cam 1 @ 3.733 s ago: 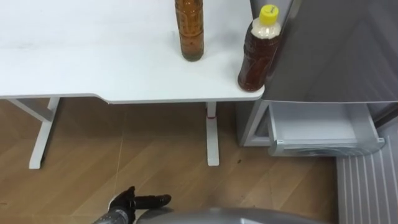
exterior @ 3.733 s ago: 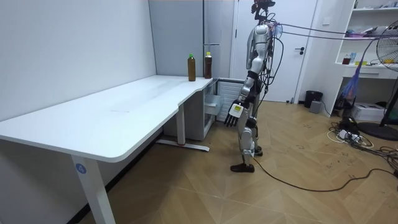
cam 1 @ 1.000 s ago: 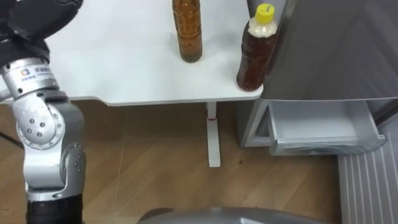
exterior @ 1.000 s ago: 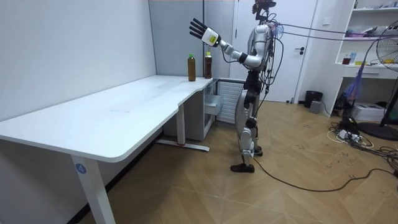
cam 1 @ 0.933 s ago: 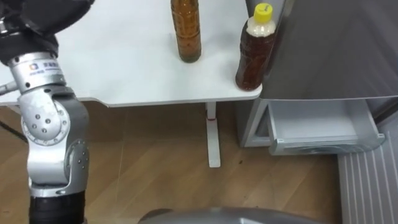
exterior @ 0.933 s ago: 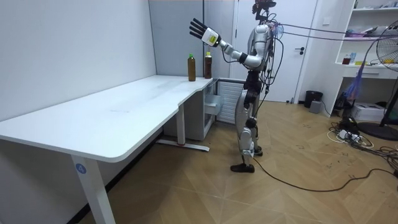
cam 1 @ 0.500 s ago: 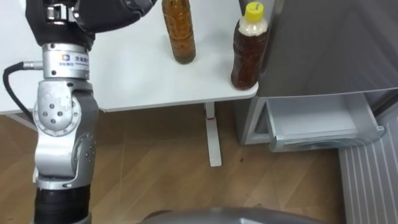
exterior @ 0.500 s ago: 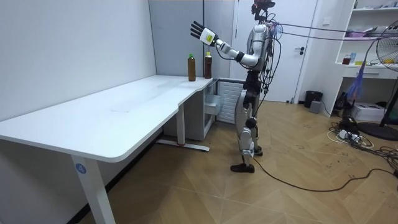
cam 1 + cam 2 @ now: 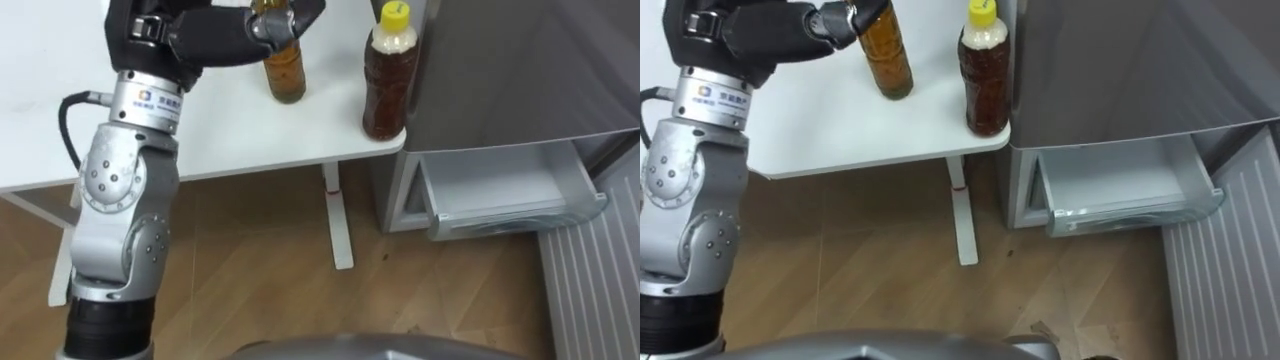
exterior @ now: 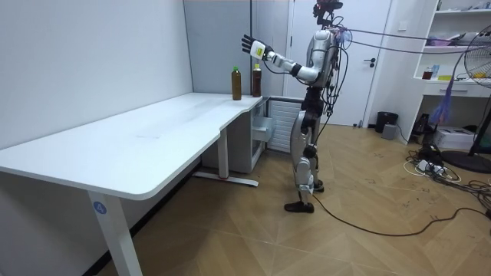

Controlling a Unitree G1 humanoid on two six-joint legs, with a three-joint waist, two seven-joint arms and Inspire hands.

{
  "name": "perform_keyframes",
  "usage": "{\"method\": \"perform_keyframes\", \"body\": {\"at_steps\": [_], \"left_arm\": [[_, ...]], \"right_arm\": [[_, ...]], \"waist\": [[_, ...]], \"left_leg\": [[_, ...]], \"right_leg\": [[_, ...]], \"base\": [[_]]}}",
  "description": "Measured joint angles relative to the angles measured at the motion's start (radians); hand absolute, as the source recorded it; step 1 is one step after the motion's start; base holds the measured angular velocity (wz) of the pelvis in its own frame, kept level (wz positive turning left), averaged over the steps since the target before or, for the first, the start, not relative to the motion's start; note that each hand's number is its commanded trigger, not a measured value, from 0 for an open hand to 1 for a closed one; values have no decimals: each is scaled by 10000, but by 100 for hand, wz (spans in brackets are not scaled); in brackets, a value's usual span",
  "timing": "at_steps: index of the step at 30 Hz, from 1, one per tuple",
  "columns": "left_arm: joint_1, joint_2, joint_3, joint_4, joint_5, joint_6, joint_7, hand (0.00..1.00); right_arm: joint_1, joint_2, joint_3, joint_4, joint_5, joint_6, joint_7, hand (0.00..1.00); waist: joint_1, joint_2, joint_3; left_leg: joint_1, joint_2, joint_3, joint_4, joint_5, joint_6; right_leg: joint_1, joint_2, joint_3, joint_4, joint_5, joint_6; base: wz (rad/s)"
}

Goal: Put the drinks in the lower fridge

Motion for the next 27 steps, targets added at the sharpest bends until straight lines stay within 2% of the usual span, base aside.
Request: {"method": "perform_keyframes", "body": {"at_steps": [5, 20, 27], "left_arm": [[31, -1, -162, 2, -12, 296, -340, 0], [87, -5, -409, 495, 47, 300, -789, 0], [204, 15, -992, 953, 112, 377, -1252, 0]], "right_arm": [[-18, 1, 6, -1, -7, -1, -13, 0], [-11, 11, 24, -17, -108, -8, 22, 0], [-13, 6, 40, -115, -129, -15, 33, 0]], "waist": [[1, 15, -7], [-1, -22, 7], [12, -84, -9]], "left_leg": [[0, 2, 36, -5, 0, 0], [50, 3, 114, -84, 0, 0], [74, 3, 136, -82, 0, 0]], "right_leg": [[-1, 6, 40, -31, 1, -1], [-25, 6, 170, -51, 5, -8], [-24, 6, 187, -30, 6, -10]], "base": [[0], [-1], [0]]}}
